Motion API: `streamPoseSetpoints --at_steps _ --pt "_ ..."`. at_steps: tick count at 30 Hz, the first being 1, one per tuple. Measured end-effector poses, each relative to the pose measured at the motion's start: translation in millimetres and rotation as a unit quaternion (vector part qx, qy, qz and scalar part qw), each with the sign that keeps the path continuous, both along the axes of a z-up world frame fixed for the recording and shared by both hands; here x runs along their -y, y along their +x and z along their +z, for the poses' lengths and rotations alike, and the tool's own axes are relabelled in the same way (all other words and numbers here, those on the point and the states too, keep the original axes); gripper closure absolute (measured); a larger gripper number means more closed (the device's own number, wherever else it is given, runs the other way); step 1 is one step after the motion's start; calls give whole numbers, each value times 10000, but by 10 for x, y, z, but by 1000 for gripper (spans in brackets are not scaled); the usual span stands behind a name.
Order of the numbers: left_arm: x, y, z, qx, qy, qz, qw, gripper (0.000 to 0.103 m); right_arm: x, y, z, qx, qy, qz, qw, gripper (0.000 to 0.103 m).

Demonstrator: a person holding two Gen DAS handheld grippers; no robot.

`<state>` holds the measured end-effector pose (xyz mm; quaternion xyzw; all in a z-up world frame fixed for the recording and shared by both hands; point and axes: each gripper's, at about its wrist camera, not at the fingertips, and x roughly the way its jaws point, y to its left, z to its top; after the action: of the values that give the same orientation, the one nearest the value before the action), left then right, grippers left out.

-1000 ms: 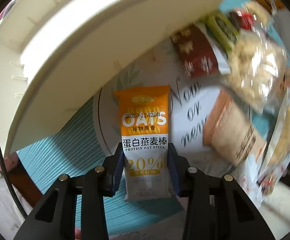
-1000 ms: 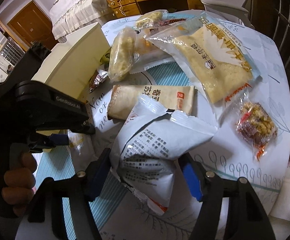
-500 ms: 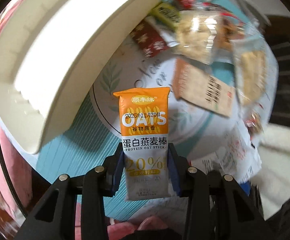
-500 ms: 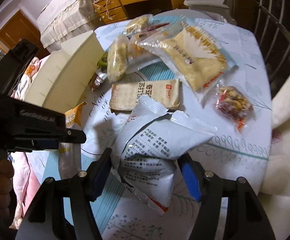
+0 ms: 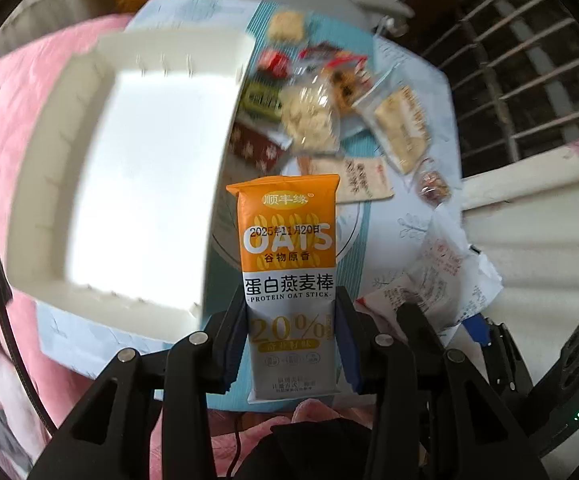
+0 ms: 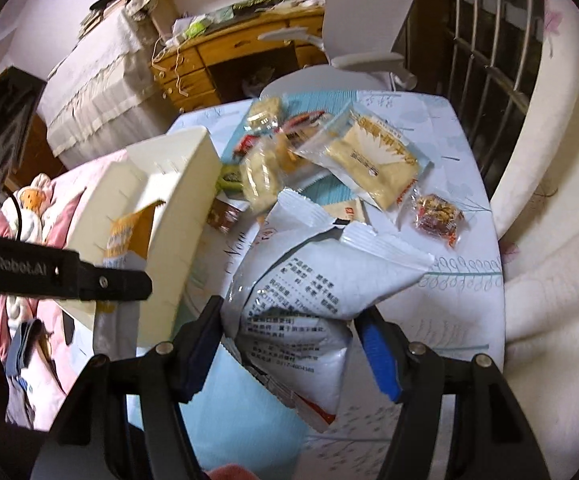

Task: Organize snacks
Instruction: 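Lift the OATS stick with the left gripper while the right gripper grasps the white chip bag, then drop the OATS stick into the tray while the right gripper releases the chip bag there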

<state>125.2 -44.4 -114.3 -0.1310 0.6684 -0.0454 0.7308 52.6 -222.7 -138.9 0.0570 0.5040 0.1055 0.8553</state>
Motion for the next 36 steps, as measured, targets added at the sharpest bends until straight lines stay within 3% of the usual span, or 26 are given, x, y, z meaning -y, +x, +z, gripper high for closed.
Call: streamPoseSetpoints --at_steps 7,13,19,23,30,32,34,36 --pt "-525 -125 449 638 40 -321 9974 64 -394 -220 346 537 193 -191 9982 37" --pt "-963 -111 531 897 206 -371 9951 64 -806 -298 542 974 341 -196 9945 37" --pt "-1448 -116 444 974 99 -215 9950 64 -1161 -238 608 1088 654 -167 9918 37" --pt "-1701 -92 348 945 -19 -105 9955 64 -1379 -129 572 1073 833 -15 9907 36" --pt "-2006 -46 225 935 278 36 9952 62 -1775 69 353 796 1222 279 9889 35" --pt "-2029 -51 202 901 507 -27 9946 57 -1848 115 278 648 1282 289 9892 35" --pt "-2032 -73 212 953 638 -115 9933 43 -1869 152 187 447 1315 275 9899 34" --pt "-2029 -78 244 1034 640 -166 9924 40 -1852 184 153 371 1337 205 9901 33"
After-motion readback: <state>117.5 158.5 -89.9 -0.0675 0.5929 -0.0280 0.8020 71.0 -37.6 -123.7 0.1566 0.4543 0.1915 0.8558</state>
